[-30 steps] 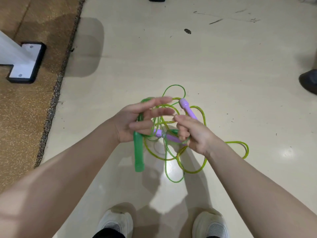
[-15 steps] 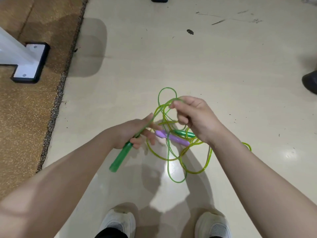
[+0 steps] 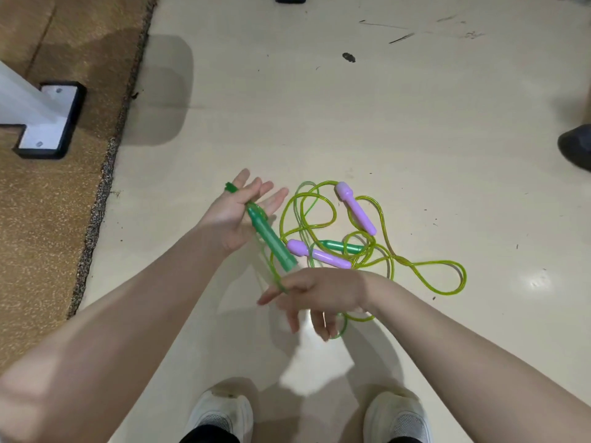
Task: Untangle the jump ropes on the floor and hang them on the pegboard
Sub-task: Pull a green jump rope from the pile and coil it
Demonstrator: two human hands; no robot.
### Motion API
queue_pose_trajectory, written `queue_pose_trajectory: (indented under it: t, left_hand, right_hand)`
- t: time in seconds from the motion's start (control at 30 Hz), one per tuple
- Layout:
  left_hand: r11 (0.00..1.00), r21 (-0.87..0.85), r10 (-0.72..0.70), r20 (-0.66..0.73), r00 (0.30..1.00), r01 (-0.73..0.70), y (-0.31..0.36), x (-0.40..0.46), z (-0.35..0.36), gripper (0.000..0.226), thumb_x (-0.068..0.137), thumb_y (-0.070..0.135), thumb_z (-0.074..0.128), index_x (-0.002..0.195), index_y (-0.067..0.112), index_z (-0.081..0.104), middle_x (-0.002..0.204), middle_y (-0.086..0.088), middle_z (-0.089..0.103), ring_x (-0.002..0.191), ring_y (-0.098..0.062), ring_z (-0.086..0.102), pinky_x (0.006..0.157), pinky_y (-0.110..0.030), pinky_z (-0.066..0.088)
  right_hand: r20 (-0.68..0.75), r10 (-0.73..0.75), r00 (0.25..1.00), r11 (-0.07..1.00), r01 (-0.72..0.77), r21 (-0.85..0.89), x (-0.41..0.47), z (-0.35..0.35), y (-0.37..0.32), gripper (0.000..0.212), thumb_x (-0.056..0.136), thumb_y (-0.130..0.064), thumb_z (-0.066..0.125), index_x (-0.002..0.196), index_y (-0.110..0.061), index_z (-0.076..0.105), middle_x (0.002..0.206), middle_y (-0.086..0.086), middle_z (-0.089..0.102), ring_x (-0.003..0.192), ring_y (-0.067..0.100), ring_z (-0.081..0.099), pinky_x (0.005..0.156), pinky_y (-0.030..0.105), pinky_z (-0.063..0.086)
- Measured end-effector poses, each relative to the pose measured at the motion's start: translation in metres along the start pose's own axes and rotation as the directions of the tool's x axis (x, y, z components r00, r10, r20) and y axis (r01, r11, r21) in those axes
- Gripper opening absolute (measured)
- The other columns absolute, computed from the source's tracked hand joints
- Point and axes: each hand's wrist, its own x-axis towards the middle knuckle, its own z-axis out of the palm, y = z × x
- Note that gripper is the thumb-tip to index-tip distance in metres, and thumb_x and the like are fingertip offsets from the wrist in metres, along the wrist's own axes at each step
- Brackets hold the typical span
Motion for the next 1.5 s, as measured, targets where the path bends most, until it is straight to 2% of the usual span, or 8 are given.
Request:
queue_pose_trajectory:
  t: [0.2,0.23,0.47,0.67,0.87,1.13,1.37,1.5]
  left_hand:
    - [0.790,0.559,-0.353,0.078,0.932,0.252,-0.012,-0.019,-0.015,0.040,0.098,0.040,0.035,0.108,0.010,0.060,0.076,-0.006,0.071,0.043,-0.013,0.059,0.044,-0.021,0.048]
    - [0.704,0.652,-0.447,0.100,0.889,0.281,-0.011,-0.022,-0.012,0.053,0.095,0.051,0.032,0.103,0.009,0.063,0.069,-0.006,0.068,0.033,-0.010,0.046,0.038,-0.018,0.039]
    - [0.844,0.390,-0.512,0.791,0.335,0.369,-0.009,-0.019,0.002,0.060,0.091,0.053,0.045,0.124,0.005,0.058,0.069,-0.001,0.065,0.030,-0.003,0.031,0.038,-0.010,0.032]
    - [0.984,0.091,-0.178,0.529,0.829,0.153,-0.008,-0.018,0.008,0.036,0.092,0.023,0.050,0.128,0.024,0.054,0.091,0.002,0.070,0.041,0.000,0.043,0.057,-0.013,0.047]
    - [0.998,-0.039,-0.047,0.065,0.997,0.050,-0.023,-0.004,-0.005,0.044,0.100,0.028,0.037,0.142,0.014,0.030,0.113,-0.007,0.065,0.096,-0.021,0.068,0.085,-0.037,0.054]
    - [0.751,0.649,-0.339,0.220,0.915,0.122,-0.018,-0.021,0.004,0.071,0.090,0.063,0.024,0.108,0.008,0.066,0.077,-0.014,0.068,0.035,-0.010,0.040,0.038,-0.018,0.033]
    - [0.885,0.335,-0.411,0.888,0.205,0.323,-0.004,-0.016,0.015,0.042,0.099,0.030,0.037,0.124,0.001,0.056,0.058,0.003,0.049,0.031,-0.005,0.016,0.039,-0.015,0.026]
    - [0.886,-0.044,-0.221,0.835,0.505,0.461,-0.006,-0.013,0.014,0.035,0.092,0.019,0.056,0.124,0.005,0.058,0.087,-0.008,0.067,0.041,-0.005,0.038,0.046,-0.017,0.036]
  right_hand:
    - [-0.374,-0.305,0.876,0.951,0.300,-0.074,-0.033,-0.037,-0.031,0.014,0.085,-0.017,0.061,0.073,-0.013,0.069,0.041,-0.013,0.049,0.037,0.004,0.036,0.085,0.046,0.040]
    - [-0.538,-0.323,0.778,0.932,0.361,-0.036,-0.034,-0.045,-0.029,0.018,0.083,-0.018,0.063,0.065,-0.018,0.068,0.041,-0.014,0.048,0.038,0.003,0.035,0.047,0.016,0.020]
    - [-0.897,-0.188,0.401,0.907,0.422,-0.002,-0.016,-0.077,0.025,0.022,0.086,-0.016,0.066,0.066,-0.010,0.057,0.043,-0.011,0.046,0.056,0.008,0.043,0.064,0.024,0.037]
    - [-0.478,-0.059,0.876,0.998,0.067,0.000,0.003,-0.030,0.040,0.035,0.099,-0.029,0.040,0.077,-0.017,0.064,0.054,-0.001,0.047,0.043,0.014,0.043,0.053,0.028,0.044]
    - [-0.010,0.124,0.992,0.956,-0.122,-0.267,-0.010,-0.017,-0.018,0.028,0.096,-0.026,0.046,0.123,-0.021,0.040,0.067,0.004,0.062,0.032,0.013,0.037,0.045,0.021,0.045]
    - [-0.619,-0.426,0.660,0.901,0.373,-0.222,-0.029,-0.048,-0.031,0.010,0.084,-0.005,0.064,0.077,-0.009,0.070,0.057,-0.010,0.059,0.060,0.015,0.049,0.068,0.023,0.043]
    - [-0.924,-0.208,0.319,0.905,0.421,-0.059,-0.006,-0.074,0.017,0.015,0.073,-0.026,0.072,0.068,-0.027,0.058,0.057,-0.008,0.044,0.062,0.020,0.045,0.067,0.041,0.044]
    - [-0.831,-0.074,0.552,0.997,0.047,-0.058,0.005,-0.064,0.043,0.019,0.088,-0.026,0.060,0.070,-0.022,0.056,0.057,-0.013,0.046,0.059,0.010,0.047,0.070,0.032,0.042]
